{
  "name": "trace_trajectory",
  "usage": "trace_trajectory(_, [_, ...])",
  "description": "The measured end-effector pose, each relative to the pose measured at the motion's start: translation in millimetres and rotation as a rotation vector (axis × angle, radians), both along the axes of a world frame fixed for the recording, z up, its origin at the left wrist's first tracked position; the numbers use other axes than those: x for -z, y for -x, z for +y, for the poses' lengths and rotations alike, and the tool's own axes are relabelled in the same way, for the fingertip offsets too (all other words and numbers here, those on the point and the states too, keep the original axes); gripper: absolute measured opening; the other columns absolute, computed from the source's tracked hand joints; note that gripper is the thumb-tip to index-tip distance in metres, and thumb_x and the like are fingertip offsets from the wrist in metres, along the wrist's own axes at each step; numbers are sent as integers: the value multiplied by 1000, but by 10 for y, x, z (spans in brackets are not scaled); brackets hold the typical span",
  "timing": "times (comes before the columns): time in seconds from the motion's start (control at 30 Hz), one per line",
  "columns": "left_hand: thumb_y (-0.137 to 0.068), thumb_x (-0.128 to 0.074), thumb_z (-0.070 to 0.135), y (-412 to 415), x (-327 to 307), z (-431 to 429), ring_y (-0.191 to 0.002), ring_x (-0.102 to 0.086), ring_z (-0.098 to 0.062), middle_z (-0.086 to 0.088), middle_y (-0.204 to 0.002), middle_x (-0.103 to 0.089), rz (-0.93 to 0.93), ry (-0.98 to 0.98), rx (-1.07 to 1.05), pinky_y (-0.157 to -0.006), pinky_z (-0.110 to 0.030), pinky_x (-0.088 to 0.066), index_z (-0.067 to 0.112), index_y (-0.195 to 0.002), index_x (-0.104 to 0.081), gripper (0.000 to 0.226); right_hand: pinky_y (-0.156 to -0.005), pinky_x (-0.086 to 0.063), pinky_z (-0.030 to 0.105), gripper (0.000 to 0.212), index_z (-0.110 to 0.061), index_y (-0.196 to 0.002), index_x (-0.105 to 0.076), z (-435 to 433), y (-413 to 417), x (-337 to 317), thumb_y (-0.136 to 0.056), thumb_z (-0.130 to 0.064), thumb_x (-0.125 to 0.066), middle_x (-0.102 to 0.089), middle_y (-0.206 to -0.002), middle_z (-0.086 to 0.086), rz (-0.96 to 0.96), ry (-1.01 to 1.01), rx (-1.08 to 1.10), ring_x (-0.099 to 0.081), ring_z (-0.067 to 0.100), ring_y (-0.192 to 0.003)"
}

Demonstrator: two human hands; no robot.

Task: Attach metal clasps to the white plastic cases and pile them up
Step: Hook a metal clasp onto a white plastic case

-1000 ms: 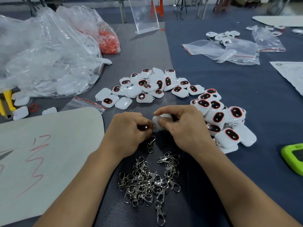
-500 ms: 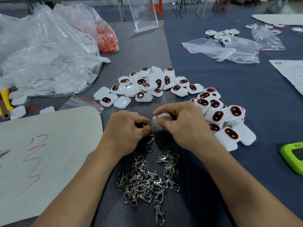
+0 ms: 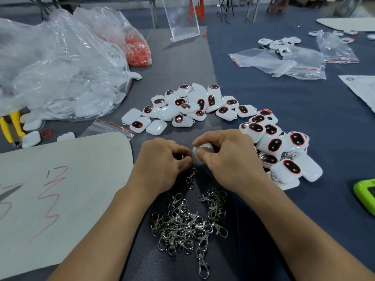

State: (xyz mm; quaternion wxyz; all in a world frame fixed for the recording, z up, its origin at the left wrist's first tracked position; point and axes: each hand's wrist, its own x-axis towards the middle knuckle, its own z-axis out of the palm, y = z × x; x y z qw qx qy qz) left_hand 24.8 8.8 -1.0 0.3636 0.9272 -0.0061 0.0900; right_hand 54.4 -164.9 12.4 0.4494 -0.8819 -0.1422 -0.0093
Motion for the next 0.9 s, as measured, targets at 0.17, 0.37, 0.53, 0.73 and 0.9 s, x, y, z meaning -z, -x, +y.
trace_trajectory(0.17, [-70, -84, 28, 18, -5, -36, -62, -59, 5, 25, -64, -65, -27, 18, -60, -56, -6, -38, 34, -74, -78, 10, -55, -45, 16, 11, -28, -81, -79, 0, 1, 98, -84, -17, -78, -72, -67, -10, 119, -174, 37, -61, 3, -57])
trace_trajectory(0.37, [-70, -87, 13, 3, -28, -17, -53, -49, 0, 17, -59, -61, -116, 215, -24, -55, -8, -35, 32, -76, -80, 21, -36, -32, 17, 26, -7, -79, -77, -35, -99, 15, -89, 12, -62, -67, -65, 11, 502, -643, 54, -42, 12, -40])
trace_trajectory(0.53, [-70, -90, 11, -9, -58, -30, -55, -52, 2, 17, -61, -65, -124, 301, 33, -57, -7, -36, 35, -78, -80, 27, -35, -28, 18, 22, 1, -83, -73, -124, -142, -56, -92, 13, -57, -67, -62, 13, 641, -701, 20, -41, 21, -48])
trace_trajectory(0.73, [-62, -84, 37, -7, -83, -19, -66, -64, -2, 7, -73, -76, -53, 483, 93, -66, -15, -46, 27, -75, -82, 17, -35, -30, 18, 27, 0, -78, -74, -136, -94, -106, -91, 13, -55, -65, -62, 15, 703, -776, -29, -44, 21, -48])
trace_trajectory(0.9, [-67, -87, 26, 22, -108, 12, -61, -57, -3, 7, -65, -70, -14, 425, 188, -64, -19, -42, 28, -71, -81, 8, -35, -30, 19, 29, -1, -72, -74, -122, -55, -110, -88, 15, -56, -66, -63, 15, 664, -774, -32, -43, 19, -47])
